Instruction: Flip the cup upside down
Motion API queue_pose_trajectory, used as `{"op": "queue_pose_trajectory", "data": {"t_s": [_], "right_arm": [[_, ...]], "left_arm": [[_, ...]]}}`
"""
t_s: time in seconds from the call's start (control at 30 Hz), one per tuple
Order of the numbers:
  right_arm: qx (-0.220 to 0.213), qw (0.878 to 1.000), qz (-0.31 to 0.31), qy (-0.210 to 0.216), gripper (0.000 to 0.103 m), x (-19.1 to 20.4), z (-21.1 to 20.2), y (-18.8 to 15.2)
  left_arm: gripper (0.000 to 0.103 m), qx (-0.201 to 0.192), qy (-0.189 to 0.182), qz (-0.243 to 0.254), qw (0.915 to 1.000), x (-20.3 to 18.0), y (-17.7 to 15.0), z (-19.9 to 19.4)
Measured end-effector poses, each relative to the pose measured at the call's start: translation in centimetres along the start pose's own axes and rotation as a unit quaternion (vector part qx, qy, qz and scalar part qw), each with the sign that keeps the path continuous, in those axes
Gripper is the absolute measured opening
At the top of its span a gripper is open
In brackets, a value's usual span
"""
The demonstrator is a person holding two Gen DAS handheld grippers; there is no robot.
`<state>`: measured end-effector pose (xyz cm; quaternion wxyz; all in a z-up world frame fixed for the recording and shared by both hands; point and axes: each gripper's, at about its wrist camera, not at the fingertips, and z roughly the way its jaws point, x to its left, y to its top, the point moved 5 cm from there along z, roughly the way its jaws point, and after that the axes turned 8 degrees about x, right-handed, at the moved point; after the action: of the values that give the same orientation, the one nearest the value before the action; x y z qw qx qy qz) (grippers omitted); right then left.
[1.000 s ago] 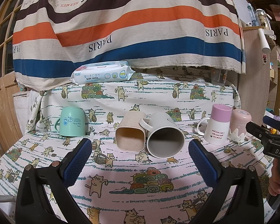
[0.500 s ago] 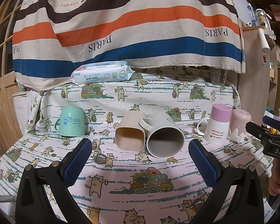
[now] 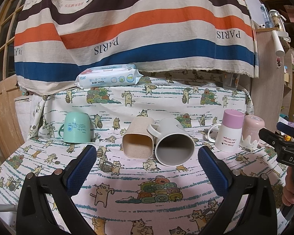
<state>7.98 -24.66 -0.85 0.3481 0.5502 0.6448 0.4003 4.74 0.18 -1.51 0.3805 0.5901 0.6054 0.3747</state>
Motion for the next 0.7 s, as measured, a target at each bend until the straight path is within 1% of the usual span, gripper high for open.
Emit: {"op": "queue_pose_trajectory", "data": {"t_s": [0.3, 0.4, 0.47, 0.53, 0.57, 0.7], "right_arm": [[0.004, 1.0, 0.001, 0.002, 0.103, -0.4, -0.2, 0.0], [0.007, 1.0, 0.005, 0.001, 0.102, -0.4, 0.5, 0.0], [0.01, 1.0, 0.005, 0.001, 0.102, -0.4, 0.7, -0.1], [0.011, 1.0, 0.004, 0.004, 0.102, -0.3, 0.6, 0.0], [0.011, 1.0, 0.001, 0.013, 0.102, -0.1, 0.6, 0.0], [0.013, 1.0, 0.02, 0.016, 0.102, 0.0, 0.6, 0.2]], "left_arm": [[0.103, 0.0, 0.001, -0.006, 1.0, 0.3, 0.0, -0.1], [0.103, 0.0, 0.005, -0.011, 0.9999, 0.5, 0.0, -0.1], [0.103, 0.0, 0.016, -0.015, 0.9998, 0.8, 0.0, -0.1], [0.103, 0.0, 0.054, -0.021, 0.9983, 1.1, 0.0, -0.1], [0.103, -0.001, 0.059, -0.024, 0.9979, 1.2, 0.0, -0.1], [0.103, 0.0, 0.05, -0.027, 0.9984, 1.4, -0.1, 0.0]]}}
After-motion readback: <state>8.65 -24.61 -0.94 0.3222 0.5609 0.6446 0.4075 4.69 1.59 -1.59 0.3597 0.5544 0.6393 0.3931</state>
